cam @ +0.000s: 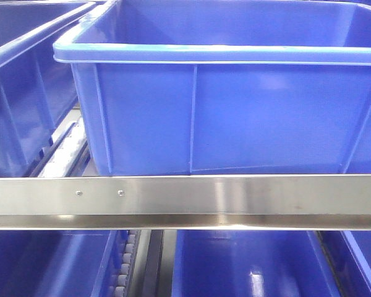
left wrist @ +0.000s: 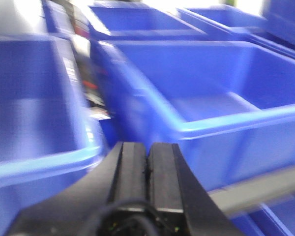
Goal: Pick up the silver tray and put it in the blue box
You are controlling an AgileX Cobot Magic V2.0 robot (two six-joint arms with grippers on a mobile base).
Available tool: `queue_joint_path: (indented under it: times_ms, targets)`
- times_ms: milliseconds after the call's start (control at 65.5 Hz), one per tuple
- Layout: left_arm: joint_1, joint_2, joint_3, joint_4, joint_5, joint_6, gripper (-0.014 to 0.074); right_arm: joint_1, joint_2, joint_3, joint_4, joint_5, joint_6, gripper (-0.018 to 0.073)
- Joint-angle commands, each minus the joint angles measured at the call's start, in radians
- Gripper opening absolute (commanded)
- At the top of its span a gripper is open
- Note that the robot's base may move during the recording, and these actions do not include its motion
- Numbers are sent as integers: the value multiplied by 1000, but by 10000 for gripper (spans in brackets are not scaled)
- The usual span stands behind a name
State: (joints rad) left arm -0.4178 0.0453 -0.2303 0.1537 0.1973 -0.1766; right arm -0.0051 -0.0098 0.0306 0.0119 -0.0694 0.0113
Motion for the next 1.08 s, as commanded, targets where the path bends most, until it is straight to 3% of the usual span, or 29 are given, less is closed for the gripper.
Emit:
queue_joint_path:
  times_ms: [0, 61, 168, 275, 442, 1068]
  targets:
    - [76, -39, 51, -162, -136, 120, -96, -6, -21, 3, 1, -97, -11, 48]
    - [127, -63, 105, -207, -197, 138, -96, -6, -21, 3, 1, -97, -11, 48]
    - [212, -75, 190, -215, -320, 138, -96, -6, -21, 3, 1, -97, -11, 48]
    - [258, -75, 250, -209, -404, 134, -96, -6, -21, 3, 1, -97, -11, 48]
    - [268, -75, 256, -148, -385, 90, -96, -6, -21, 3, 1, -97, -11, 48]
    - [269, -75, 256, -148, -385, 90, -96, -6, -21, 3, 1, -97, -11, 48]
